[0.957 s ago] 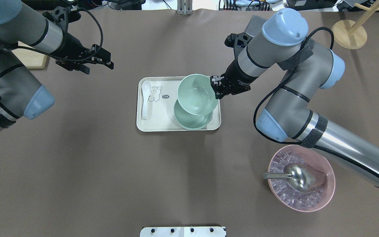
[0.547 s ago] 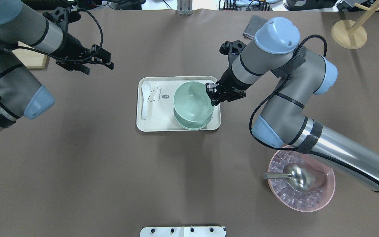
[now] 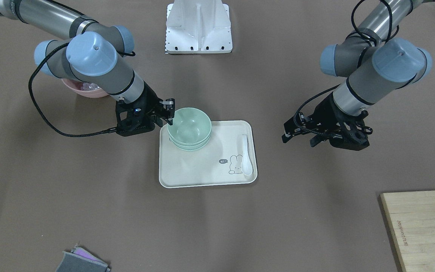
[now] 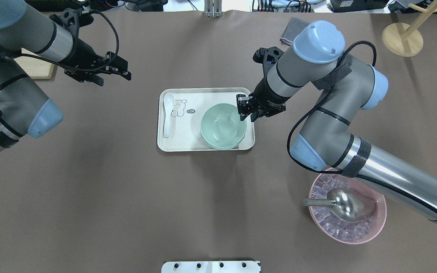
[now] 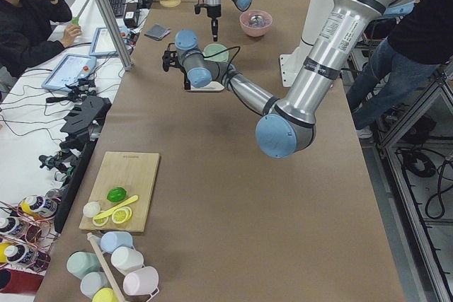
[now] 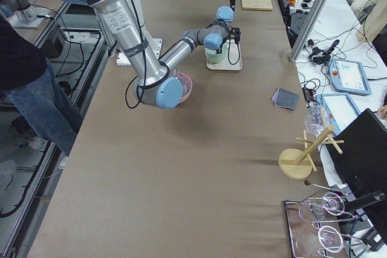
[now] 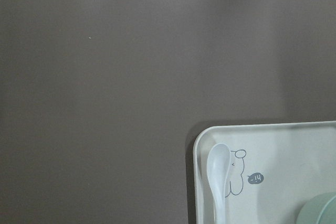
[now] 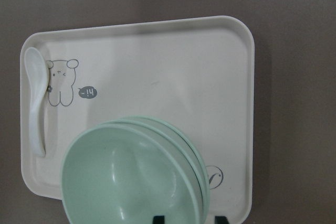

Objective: Stack green bowls together

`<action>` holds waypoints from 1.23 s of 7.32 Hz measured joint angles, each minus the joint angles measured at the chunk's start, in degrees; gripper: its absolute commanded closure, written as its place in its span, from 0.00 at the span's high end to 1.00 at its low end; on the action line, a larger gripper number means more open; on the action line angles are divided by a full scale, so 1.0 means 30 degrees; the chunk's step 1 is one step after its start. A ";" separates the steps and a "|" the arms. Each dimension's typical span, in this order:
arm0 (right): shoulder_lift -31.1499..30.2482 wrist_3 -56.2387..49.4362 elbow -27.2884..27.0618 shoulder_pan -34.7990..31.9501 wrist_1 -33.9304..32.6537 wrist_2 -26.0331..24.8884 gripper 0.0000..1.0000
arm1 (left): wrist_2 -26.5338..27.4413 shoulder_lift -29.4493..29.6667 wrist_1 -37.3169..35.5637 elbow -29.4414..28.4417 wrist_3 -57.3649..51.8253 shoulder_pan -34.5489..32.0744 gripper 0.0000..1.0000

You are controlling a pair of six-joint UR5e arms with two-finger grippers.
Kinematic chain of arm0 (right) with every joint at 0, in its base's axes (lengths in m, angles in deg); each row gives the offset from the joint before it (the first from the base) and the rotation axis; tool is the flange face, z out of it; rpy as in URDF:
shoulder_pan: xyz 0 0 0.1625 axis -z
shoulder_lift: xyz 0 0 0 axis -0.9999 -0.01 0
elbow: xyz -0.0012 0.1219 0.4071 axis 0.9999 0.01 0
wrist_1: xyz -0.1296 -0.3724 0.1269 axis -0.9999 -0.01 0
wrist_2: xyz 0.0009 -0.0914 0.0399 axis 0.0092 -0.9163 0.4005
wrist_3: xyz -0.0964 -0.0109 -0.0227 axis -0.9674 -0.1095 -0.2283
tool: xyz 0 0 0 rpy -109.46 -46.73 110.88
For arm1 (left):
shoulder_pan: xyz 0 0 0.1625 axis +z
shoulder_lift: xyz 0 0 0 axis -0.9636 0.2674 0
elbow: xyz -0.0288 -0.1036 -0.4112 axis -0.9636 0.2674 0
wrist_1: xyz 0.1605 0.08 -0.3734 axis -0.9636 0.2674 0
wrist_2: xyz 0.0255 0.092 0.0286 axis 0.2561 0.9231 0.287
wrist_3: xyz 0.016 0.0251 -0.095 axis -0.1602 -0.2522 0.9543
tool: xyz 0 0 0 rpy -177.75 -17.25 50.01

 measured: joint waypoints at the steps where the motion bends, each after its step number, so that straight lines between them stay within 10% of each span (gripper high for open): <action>1: 0.0000 0.0021 -0.0046 -0.0181 -0.0030 0.0007 1.00 | -0.0011 -0.0002 -0.0006 0.0012 0.0001 -0.0004 0.98; 6: -0.1585 -0.1249 -0.0467 -0.4650 -0.0924 0.2016 1.00 | -0.0086 -0.0167 -0.4448 0.0155 -0.4443 -0.3599 0.98; 9: -0.3489 -0.9386 -0.0338 -0.8486 -0.4681 0.1389 1.00 | -0.0044 -0.1074 -0.8330 0.0128 -1.1785 -0.7504 0.98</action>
